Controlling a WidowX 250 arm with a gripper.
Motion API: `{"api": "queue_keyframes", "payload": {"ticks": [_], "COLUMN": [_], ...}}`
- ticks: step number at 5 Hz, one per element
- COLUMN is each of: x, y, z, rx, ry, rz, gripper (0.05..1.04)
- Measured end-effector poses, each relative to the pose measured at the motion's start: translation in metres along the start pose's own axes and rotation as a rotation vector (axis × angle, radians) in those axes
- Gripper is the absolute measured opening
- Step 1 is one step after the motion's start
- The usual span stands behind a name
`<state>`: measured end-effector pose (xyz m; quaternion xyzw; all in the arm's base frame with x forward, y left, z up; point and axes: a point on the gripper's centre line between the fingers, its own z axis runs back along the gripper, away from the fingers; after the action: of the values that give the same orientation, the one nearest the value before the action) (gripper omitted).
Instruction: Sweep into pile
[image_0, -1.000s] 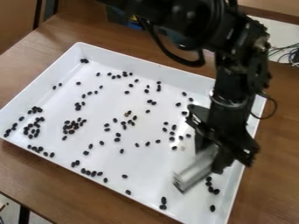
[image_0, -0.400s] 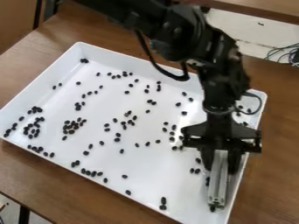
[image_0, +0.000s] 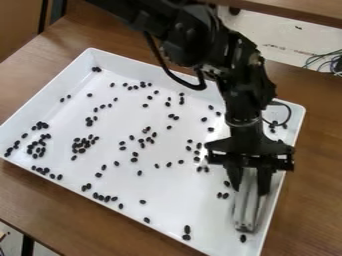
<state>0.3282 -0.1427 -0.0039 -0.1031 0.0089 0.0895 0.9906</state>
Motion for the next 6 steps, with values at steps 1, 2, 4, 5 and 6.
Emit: {"api": "queue_keyframes", "payload": {"ticks": [1,2,4,5,6], "x": [0.005,0.015,0.027,0.029,0.03], "y": [0.04,0.094,0.19,0.241,0.289], "z": [0.006,0.017,0.035,0.049,0.065], "rx": [0.066,0.124,0.25,0.293,0.286], "ry": [-0.069,-0.116,-0.124,-0.098,-0.073], "rz": [-0.095,-0.141,-0.275,-0.339,-0.412], "gripper": [0.364,0.362,0.362,0.362,0.362]}}
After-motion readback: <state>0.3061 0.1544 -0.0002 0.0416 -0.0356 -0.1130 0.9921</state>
